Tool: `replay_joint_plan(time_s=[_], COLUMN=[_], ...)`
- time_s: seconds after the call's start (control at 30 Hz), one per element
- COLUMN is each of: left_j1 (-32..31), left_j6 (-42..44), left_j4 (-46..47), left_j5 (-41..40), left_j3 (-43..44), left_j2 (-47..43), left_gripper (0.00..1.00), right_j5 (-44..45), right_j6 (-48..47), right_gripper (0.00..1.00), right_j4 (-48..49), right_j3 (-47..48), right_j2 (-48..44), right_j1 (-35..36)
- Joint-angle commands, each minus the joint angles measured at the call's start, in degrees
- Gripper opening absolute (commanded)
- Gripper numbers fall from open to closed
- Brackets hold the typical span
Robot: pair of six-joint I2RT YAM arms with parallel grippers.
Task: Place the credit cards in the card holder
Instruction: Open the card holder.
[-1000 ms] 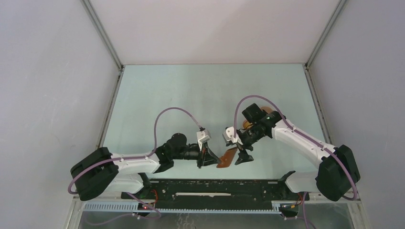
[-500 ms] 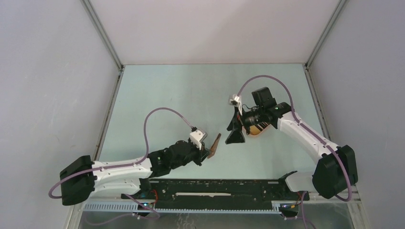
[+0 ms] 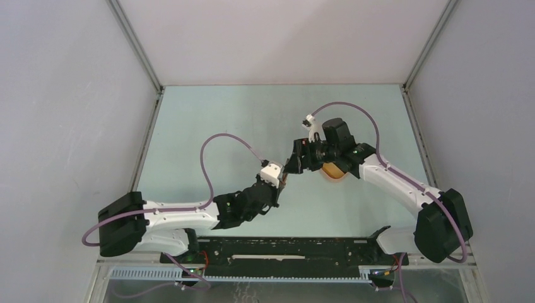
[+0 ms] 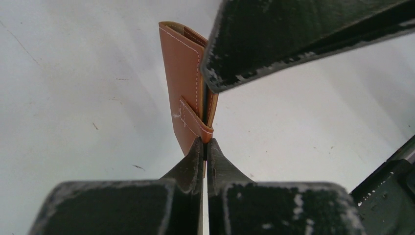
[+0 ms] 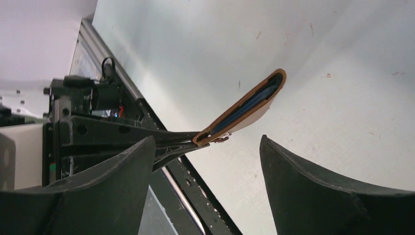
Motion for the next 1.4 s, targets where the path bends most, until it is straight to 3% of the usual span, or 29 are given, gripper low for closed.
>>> replay_joint_plan(time_s=[0.0,0.3,0.6,0.7,0.8,1.03,1.23,1.37], left_j1=[-0.44,-0.66,-0.71,-0.71,-0.71,0.39,7.70,11.41], left_j6=[0.68,0.45,-0.02,-0.07,-0.38,-2.35,-9.07,-12.58], left_j4=[2.91,3.10,2.85,3.34,4.83,6.80,11.48,12.94], left_j5=[-4.42,-4.41,-5.75,-5.90,-5.73,-5.17,8.15,15.14], left_j3=[3.10,2.14,0.30,-0.82,-2.58,-7.81,-15.46,-19.36], left_j2=[0.11,-0.96,-3.27,-4.25,-5.65,-11.98,-20.82,-26.59], left_gripper=[0.00,0.00,0.00,0.00,0.00,0.00,0.00,0.00], right_j5=[8.44,9.56,7.58,6.73,6.27,1.83,-12.81,-13.09], right_j6=[5.09,3.95,2.31,1.47,0.52,-3.23,-17.64,-21.76], right_gripper=[0.82,0.67,0.26,0.08,0.00,0.00,0.00,0.00], right_j4=[2.47,2.91,2.68,2.85,2.99,3.47,-2.39,-6.19], right_j3=[0.30,0.30,0.30,0.30,0.30,0.30,2.65,4.41], right_j2=[0.61,2.57,4.22,4.53,4.60,3.66,4.93,7.46], right_j1=[1.10,2.08,1.06,1.01,0.73,-0.08,-1.73,-3.06])
